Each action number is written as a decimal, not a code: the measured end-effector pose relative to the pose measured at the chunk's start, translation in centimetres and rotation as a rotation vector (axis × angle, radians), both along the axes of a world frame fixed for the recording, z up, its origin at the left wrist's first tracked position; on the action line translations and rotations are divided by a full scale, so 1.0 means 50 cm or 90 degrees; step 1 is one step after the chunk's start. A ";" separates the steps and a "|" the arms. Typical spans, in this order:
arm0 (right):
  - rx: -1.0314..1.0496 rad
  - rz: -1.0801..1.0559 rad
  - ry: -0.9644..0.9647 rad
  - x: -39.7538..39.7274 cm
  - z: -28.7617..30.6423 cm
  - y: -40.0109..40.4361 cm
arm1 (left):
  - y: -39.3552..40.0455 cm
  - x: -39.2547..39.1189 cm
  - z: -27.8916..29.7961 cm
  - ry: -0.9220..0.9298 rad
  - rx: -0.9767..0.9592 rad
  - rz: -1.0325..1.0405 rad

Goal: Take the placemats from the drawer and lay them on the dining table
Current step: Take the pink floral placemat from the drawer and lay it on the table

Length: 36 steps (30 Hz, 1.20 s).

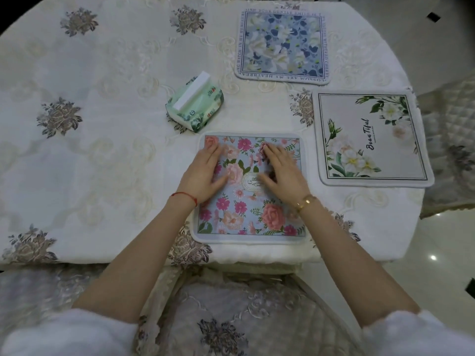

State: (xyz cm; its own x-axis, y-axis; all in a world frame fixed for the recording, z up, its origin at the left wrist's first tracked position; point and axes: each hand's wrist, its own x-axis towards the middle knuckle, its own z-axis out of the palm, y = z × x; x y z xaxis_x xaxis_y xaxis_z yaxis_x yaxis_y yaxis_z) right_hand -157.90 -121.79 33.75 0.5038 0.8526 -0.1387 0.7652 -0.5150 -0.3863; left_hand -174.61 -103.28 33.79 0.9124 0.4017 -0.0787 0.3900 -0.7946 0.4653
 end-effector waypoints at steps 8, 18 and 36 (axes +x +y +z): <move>-0.025 0.070 0.017 0.032 -0.036 0.122 | 0.048 0.101 -0.016 0.075 -0.010 -0.036; -0.042 -0.046 -0.003 0.121 -0.018 -0.031 | 0.073 0.063 -0.027 0.106 0.039 0.027; -0.002 0.018 0.046 0.012 -0.028 -0.029 | -0.003 -0.002 -0.024 0.047 -0.033 -0.043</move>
